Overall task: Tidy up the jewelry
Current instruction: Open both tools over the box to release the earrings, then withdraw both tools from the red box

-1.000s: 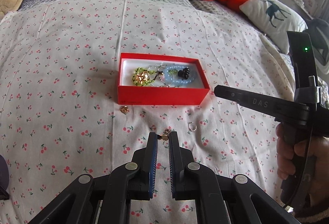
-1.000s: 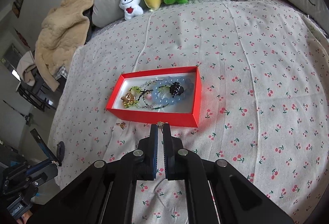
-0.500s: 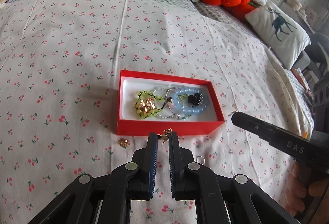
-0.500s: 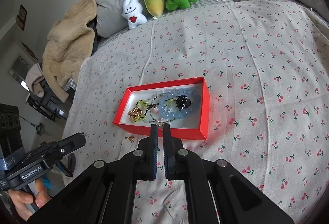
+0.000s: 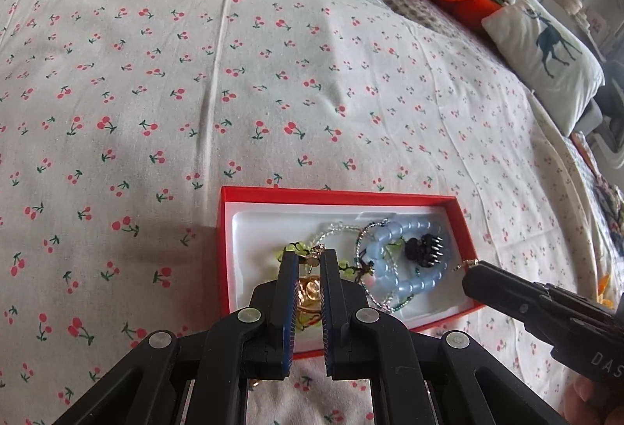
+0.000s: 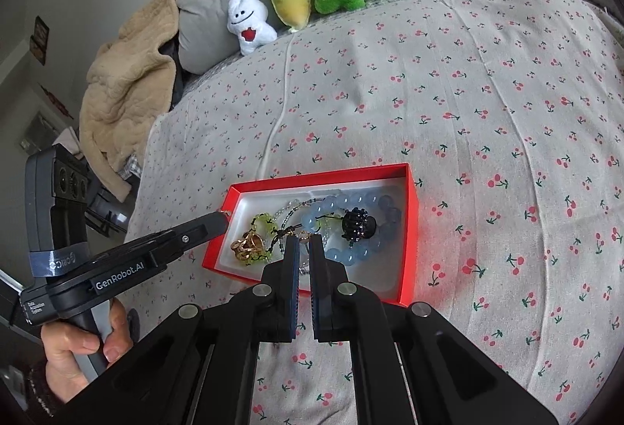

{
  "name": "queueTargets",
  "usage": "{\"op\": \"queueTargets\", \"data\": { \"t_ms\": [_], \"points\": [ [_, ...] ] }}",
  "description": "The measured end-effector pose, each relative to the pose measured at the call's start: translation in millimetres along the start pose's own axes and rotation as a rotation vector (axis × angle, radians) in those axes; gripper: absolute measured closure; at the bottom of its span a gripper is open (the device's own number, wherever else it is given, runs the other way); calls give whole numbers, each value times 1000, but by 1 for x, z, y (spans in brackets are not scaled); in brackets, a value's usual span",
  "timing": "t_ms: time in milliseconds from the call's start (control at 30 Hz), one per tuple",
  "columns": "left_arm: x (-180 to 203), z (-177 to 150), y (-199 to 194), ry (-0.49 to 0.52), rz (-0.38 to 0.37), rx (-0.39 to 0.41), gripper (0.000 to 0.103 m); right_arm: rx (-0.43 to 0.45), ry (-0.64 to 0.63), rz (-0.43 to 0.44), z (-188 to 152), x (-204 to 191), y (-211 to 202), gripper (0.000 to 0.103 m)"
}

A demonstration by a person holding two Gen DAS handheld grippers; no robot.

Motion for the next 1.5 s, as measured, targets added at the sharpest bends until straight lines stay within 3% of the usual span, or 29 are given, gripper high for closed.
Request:
{"op": "queueTargets", "data": {
  "t_ms": [133, 200, 267, 433, 667, 900, 933, 1033, 1267, 1300, 1367, 1500],
  "points": [
    [-1, 5, 16, 10, -8, -24, 96, -20, 6, -1, -1, 4, 10, 98],
    [-3, 7, 19, 11, -1, -24, 91, -24, 10, -2, -1, 7, 13, 98],
    [-5, 9, 18, -6, -13, -21, 79, -29, 15, -3, -2, 9, 16, 98],
    [-9, 7, 9, -23, 8, -16, 73, -31, 26, 3, -1, 11, 20, 98],
    [-24, -13, -23, -24, 49, 63, 51, -29, -10, -37, 3, 4, 22, 98],
    [-51, -35, -34, -71, 75, 54, 47, -34, -35, -61, 6, 1, 28, 96],
    [-54, -39, -34, -75, 86, 51, 46, -36, -32, -53, 6, 1, 28, 94],
    [-60, -46, -34, -85, 104, 39, 46, -43, -26, -44, 5, 0, 25, 71],
    [-57, -69, -40, -36, 154, 54, 46, -62, -59, -43, -11, -9, 2, 66],
    [-55, -72, -40, -26, 159, 56, 46, -60, -53, -45, -15, -9, -2, 63],
    [-51, -79, -40, -15, 166, 59, 46, -53, -34, -38, -26, -7, -11, 43],
    [-45, -94, -38, -4, 173, 67, 39, -52, -36, -40, -47, 1, -25, 38]
  ]
}}
Point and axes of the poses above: each gripper's, at about its wrist camera, not at the fingertips, and y roughly the way its jaws point, x to its right, z to its top, the point moved 4 cm from there along y, roughly the way its jaws point, and after that the axes turned 15 degrees about -y, right-handed, at the moved point
